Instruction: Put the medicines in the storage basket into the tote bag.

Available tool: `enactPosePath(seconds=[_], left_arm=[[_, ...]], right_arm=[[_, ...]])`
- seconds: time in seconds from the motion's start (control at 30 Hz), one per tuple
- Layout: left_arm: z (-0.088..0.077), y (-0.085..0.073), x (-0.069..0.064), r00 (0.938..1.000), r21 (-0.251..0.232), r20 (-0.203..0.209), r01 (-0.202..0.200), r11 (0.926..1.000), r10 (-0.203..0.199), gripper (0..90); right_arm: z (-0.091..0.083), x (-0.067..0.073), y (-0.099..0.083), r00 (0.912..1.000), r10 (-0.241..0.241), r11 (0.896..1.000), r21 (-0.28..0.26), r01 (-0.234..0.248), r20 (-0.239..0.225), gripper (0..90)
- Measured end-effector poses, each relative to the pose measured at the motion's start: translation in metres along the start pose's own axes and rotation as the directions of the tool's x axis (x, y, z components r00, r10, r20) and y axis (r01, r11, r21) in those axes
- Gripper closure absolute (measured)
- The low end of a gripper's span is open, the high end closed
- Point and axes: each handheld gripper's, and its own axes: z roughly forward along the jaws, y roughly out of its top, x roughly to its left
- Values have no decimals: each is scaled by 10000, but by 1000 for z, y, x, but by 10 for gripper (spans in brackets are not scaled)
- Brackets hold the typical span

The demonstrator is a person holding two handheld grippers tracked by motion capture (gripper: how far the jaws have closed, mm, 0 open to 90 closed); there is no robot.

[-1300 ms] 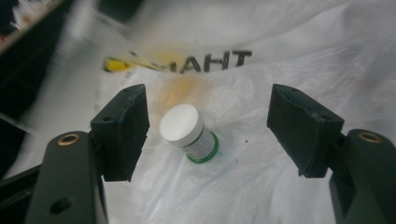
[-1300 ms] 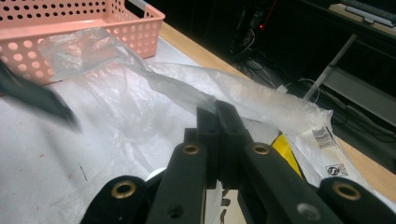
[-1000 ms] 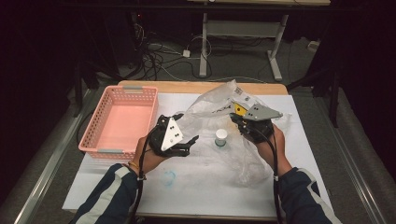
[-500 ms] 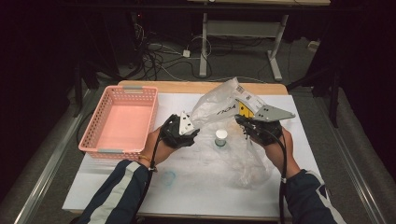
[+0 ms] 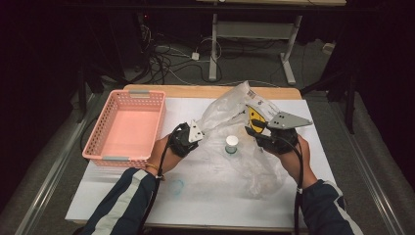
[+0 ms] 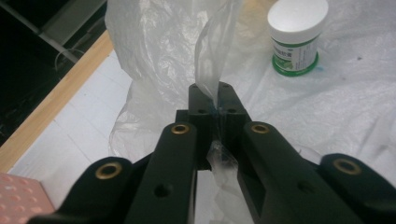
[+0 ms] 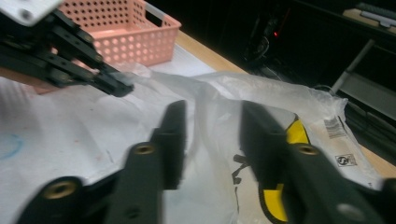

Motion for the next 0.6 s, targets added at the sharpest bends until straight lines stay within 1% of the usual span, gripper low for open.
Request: enactPosePath(seconds=[0.03, 0.07, 0.17, 0.23, 0.27, 0.33, 0.37, 0.4, 0.43, 0.47, 0.53, 0.6], left_arm=[[0, -1, 0, 10000, 25, 4, -27, 10000, 27, 856], [0, -1, 0, 10000, -23, 11, 42, 10000, -42, 856], [-1, -2, 1, 10000, 23, 52, -30, 10000, 30, 857], [0, -2, 0, 10000, 42, 94, 8, 10000, -8, 857], [1, -2, 0, 10000, 55, 93, -5, 10000, 4, 860], [1, -2, -1, 9999, 57, 108, -13, 10000, 12, 862], [1, -2, -1, 9999, 106, 116, -87, 9999, 86, 862], [1, -2, -2, 9999, 68, 122, -57, 10000, 56, 862], [1, -2, -2, 9999, 71, 111, -54, 10000, 53, 862], [2, -2, -2, 9999, 74, 111, -36, 10000, 35, 862], [3, -2, -2, 9999, 115, 105, -104, 9999, 103, 862], [4, -2, -2, 9999, 153, 84, -114, 9998, 113, 862]], right_arm=[[-4, 2, 0, 10000, 50, 9999, -123, -50, 30, 530], [-8, 4, -1, 10000, 63, 9996, -266, -61, 68, 512], [-20, 11, -4, 9999, 85, 9991, -412, -81, 86, 435], [-26, 15, -10, 9999, 145, 9988, -468, -149, -81, 407], [-29, 18, -14, 9998, 146, 9988, -456, -153, -157, 378], [-33, 23, -22, 9998, 48, 9996, -283, -55, -216, 354], [-35, 25, -26, 9995, 43, 9997, -223, -50, -325, 327], [-36, 26, -30, 9994, 5, 9999, -139, -9, -336, 305], [-39, 27, -33, 9995, 0, 10000, -72, -2, -327, 297], [-41, 28, -36, 9998, 26, 10000, -19, -26, -220, 275], [-47, 31, -41, 9995, 240, 9996, -125, -242, -192, 256], [-50, 37, -45, 10000, 60, 10000, 8, -60, -65, 225]])
